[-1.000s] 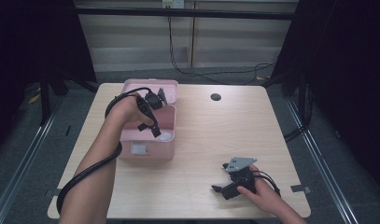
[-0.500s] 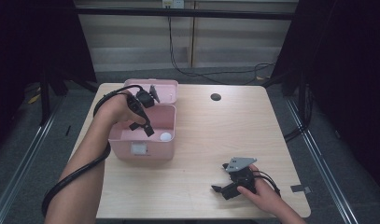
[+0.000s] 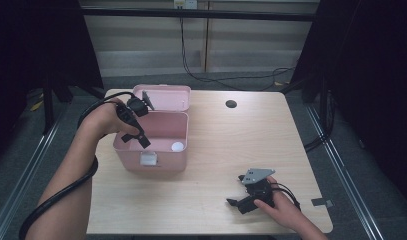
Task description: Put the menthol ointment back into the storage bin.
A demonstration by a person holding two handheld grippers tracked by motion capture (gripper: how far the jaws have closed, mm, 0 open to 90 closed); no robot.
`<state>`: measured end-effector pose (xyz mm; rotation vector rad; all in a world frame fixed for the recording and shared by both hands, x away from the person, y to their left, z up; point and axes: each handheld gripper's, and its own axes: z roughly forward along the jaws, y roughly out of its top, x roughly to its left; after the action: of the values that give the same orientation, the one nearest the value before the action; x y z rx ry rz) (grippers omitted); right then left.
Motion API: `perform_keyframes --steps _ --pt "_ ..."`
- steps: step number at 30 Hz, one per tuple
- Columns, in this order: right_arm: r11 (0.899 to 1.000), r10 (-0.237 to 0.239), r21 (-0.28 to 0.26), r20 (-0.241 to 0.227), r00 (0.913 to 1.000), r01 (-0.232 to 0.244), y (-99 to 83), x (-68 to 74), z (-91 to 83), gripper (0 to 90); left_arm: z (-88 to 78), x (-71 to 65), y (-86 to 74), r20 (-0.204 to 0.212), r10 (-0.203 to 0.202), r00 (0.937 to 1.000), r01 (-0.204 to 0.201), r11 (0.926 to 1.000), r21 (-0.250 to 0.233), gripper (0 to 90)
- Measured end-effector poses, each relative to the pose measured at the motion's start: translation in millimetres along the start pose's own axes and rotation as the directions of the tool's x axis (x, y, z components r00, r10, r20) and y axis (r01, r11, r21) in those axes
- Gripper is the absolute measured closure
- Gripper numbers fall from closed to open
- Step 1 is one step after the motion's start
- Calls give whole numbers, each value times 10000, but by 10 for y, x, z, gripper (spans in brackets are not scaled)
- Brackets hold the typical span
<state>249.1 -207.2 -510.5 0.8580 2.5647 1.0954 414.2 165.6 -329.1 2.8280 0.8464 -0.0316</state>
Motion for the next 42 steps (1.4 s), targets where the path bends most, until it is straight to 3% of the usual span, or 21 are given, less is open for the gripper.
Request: perform_keyframes --steps 9,19,23,36,42 --pt "10000 -5 -2 2 10000 5 0 0 0 80 -117 20 -165 -1 -129 9999 129 9999 35 216" --pt "10000 12 -15 4 10000 -12 0 1 1 81 -142 28 -353 82 -333 9994 334 9993 -178 218" --pt "10000 2 -18 6 10000 -2 -1 1 1 80 -160 41 -463 54 -423 9991 424 9990 -127 218" --pt "10000 1 -20 4 10000 -1 -1 1 2 81 -262 67 -840 -44 -911 9958 907 9940 -615 220" --pt "10000 11 -16 6 10000 -11 0 1 1 80 -231 50 -989 -1 -866 9962 864 9939 -682 220"
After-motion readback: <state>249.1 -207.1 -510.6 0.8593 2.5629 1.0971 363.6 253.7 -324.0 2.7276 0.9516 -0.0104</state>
